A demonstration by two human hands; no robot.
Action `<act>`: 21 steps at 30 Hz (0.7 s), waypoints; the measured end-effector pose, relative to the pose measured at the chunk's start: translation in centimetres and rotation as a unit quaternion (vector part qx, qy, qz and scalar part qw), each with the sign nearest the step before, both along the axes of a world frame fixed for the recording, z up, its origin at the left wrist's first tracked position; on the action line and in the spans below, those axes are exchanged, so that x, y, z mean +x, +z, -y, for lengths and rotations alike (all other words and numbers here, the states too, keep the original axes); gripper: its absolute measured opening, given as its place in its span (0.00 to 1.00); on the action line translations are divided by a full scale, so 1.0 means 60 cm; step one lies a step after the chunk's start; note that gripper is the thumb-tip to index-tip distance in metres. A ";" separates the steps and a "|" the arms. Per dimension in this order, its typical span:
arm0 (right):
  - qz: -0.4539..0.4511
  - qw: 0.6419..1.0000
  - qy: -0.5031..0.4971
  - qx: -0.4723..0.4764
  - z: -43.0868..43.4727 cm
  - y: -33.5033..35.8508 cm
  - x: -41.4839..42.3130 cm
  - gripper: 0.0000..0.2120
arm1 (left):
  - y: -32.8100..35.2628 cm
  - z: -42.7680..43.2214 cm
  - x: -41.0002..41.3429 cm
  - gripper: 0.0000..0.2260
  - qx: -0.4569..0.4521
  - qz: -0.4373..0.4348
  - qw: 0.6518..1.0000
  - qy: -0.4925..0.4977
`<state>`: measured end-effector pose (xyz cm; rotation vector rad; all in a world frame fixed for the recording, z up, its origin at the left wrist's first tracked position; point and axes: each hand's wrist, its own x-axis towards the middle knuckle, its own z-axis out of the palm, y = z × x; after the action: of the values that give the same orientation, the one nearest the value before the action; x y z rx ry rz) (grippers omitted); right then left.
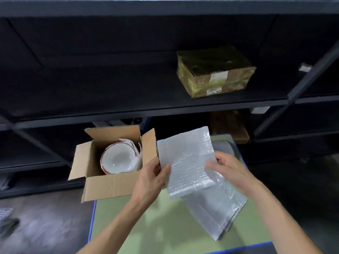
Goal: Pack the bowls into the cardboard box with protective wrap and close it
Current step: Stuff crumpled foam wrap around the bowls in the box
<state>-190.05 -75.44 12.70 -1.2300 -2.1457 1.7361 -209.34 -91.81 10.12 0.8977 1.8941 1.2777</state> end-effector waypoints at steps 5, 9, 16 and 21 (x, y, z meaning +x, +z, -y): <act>-0.039 0.999 0.028 -0.003 -0.004 0.015 -0.059 0.09 | 0.016 0.034 -0.036 0.03 -0.002 0.014 1.000 -0.008; -0.038 0.995 0.091 0.028 0.008 0.035 -0.110 0.09 | 0.014 0.066 -0.085 0.04 -0.054 -0.058 0.996 0.043; -0.004 0.976 0.139 0.170 0.033 0.105 -0.232 0.19 | 0.010 0.136 -0.179 0.09 -0.124 -0.202 0.965 0.112; 0.035 0.938 0.196 0.283 0.067 0.147 -0.339 0.18 | -0.002 0.164 -0.236 0.15 -0.141 -0.261 0.948 0.115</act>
<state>-210.40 -79.44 21.54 -0.7561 -2.7958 1.0301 -223.48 -101.65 9.98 0.9445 2.5834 0.9077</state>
